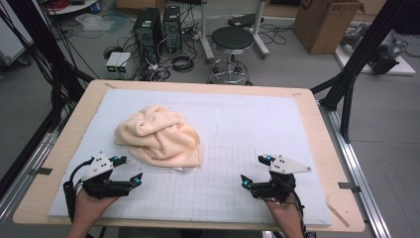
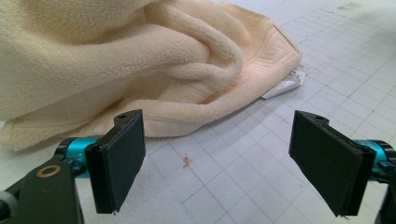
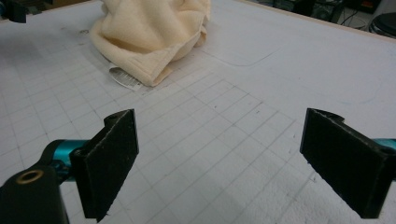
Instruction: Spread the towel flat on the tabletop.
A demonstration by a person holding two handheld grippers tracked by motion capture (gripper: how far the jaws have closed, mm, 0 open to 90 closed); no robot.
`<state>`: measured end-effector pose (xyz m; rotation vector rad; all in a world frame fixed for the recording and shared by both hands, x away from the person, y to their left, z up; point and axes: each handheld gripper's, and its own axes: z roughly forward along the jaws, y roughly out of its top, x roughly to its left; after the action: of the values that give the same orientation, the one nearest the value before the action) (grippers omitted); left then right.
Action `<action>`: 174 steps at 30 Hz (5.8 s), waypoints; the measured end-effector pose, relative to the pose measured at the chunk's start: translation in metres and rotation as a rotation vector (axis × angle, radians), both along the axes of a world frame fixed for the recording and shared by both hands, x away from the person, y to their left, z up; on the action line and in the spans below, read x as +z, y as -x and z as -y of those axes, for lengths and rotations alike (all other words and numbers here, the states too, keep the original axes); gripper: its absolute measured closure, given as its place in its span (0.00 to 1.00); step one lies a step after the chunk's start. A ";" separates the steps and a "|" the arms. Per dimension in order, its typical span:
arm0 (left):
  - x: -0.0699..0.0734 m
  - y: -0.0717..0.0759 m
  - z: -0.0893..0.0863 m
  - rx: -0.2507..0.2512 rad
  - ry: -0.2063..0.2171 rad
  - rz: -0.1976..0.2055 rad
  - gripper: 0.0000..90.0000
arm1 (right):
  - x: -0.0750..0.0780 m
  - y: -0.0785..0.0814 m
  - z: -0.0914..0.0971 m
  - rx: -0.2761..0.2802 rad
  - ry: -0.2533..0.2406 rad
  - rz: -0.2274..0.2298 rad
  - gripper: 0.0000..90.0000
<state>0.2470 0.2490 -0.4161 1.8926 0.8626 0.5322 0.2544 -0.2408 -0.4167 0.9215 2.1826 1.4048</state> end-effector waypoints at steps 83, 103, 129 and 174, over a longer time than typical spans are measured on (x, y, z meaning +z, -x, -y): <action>0.017 -0.128 0.053 0.213 0.005 -0.072 0.33 | -0.001 -0.009 -0.001 0.024 0.016 0.002 0.12; 0.006 -0.137 0.056 0.253 -0.043 -0.070 0.66 | -0.001 -0.011 0.001 0.021 0.002 0.000 0.12; 0.062 -0.108 0.086 0.086 0.084 0.000 0.81 | 0.002 -0.011 0.007 0.001 -0.039 0.018 0.12; 0.068 -0.105 0.104 -0.073 0.115 0.002 0.42 | -0.003 -0.014 -0.001 0.070 0.004 -0.025 0.12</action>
<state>0.3519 0.1452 -0.3479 1.8112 0.8031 0.4310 0.2688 -0.2397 -0.4193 0.8734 2.2552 1.4270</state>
